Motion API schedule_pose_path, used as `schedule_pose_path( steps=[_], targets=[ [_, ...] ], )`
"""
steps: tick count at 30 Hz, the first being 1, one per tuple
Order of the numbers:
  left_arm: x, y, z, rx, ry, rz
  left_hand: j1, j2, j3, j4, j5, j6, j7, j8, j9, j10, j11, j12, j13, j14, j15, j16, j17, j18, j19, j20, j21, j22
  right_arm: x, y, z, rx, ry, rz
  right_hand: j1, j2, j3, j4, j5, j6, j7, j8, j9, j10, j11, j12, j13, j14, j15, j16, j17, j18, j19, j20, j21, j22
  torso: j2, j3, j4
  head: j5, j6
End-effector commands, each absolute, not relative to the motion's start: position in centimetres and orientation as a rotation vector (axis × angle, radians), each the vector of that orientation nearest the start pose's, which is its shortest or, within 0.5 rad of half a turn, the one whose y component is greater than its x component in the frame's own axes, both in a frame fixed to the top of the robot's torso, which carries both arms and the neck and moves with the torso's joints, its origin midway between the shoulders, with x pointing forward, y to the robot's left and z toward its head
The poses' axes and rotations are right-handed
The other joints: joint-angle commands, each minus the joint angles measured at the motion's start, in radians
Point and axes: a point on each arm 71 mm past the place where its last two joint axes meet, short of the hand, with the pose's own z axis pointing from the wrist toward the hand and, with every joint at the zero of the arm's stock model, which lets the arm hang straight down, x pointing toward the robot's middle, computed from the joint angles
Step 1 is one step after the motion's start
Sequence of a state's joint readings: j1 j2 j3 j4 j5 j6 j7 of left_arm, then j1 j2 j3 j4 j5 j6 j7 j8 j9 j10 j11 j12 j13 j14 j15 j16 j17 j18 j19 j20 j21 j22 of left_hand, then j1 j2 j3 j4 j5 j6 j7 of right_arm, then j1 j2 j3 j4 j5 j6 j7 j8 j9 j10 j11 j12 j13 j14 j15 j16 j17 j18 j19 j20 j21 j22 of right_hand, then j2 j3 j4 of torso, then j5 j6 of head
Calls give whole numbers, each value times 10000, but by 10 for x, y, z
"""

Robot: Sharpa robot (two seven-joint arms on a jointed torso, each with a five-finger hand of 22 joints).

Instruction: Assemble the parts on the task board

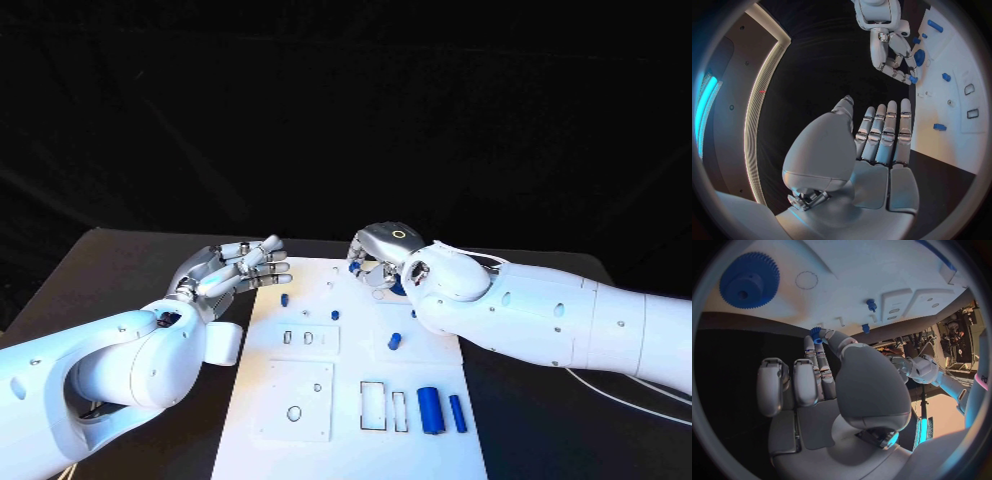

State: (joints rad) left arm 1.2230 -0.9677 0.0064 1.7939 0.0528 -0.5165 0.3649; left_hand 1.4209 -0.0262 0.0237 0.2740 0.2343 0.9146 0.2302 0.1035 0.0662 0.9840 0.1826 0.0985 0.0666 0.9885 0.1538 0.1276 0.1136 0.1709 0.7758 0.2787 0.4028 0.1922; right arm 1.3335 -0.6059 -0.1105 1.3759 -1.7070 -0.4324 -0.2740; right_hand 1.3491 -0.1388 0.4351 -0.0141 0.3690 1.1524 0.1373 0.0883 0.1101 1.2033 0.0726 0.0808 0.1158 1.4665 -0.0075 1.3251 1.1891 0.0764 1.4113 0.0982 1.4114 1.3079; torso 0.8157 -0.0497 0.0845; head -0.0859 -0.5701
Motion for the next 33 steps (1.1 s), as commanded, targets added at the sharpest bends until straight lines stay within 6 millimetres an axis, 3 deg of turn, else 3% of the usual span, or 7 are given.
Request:
schedule_pose_path(
  steps=[1,9,16,21,33],
  targets=[
    [448,200,-133,-11718,13483,-15474,91,8,-42,3,-43,-4,67,-42,-6,-1,76,-67,-5,-42,10,-28,-15,91,-61,20,64,14,523,-121,-135,-3195,13682,4746,-19,-78,62,-24,-41,42,21,-68,9,48,28,-27,6,409,21,45,5,-203,42,21,30,141,7,0,9,34,5],
    [450,199,-133,-11676,13460,-15546,100,10,-40,-2,-42,-2,69,-46,-5,0,78,-70,-4,-50,13,-38,-16,90,-67,21,65,14,527,-111,-136,-3182,13727,4872,-23,-71,88,-19,-54,46,19,-70,12,57,27,-29,4,406,21,47,0,-204,45,23,37,153,7,-16,16,52,12],
    [452,202,-133,-11697,13375,-15473,100,10,-40,-2,-42,-2,69,-46,-5,0,78,-70,-4,-50,13,-38,-16,90,-67,21,65,14,528,-103,-142,-3255,13888,4972,-22,-67,104,-18,-50,42,20,-74,12,58,27,-31,2,403,21,39,-17,-198,27,24,21,129,48,5,56,120,-20],
    [452,202,-132,-11696,13356,-15468,118,14,-37,-13,-40,1,70,-53,-3,4,81,-76,-2,-59,18,-55,-17,89,-79,24,68,14,530,-102,-145,-3247,13993,4895,-23,-67,107,-17,-49,42,20,-75,12,58,27,-32,1,402,21,37,-21,-197,24,24,19,126,87,-6,91,117,-30],
    [452,202,-130,-11652,13348,-15517,118,14,-37,-13,-40,1,70,-53,-3,4,81,-76,-2,-59,18,-55,-17,89,-79,24,68,14,533,-103,-147,-3228,14076,4777,-50,-78,131,-4,-50,36,28,-84,15,64,32,-36,-4,391,25,23,-57,-190,1,27,4,103,107,-20,102,110,-63]
  ],
)
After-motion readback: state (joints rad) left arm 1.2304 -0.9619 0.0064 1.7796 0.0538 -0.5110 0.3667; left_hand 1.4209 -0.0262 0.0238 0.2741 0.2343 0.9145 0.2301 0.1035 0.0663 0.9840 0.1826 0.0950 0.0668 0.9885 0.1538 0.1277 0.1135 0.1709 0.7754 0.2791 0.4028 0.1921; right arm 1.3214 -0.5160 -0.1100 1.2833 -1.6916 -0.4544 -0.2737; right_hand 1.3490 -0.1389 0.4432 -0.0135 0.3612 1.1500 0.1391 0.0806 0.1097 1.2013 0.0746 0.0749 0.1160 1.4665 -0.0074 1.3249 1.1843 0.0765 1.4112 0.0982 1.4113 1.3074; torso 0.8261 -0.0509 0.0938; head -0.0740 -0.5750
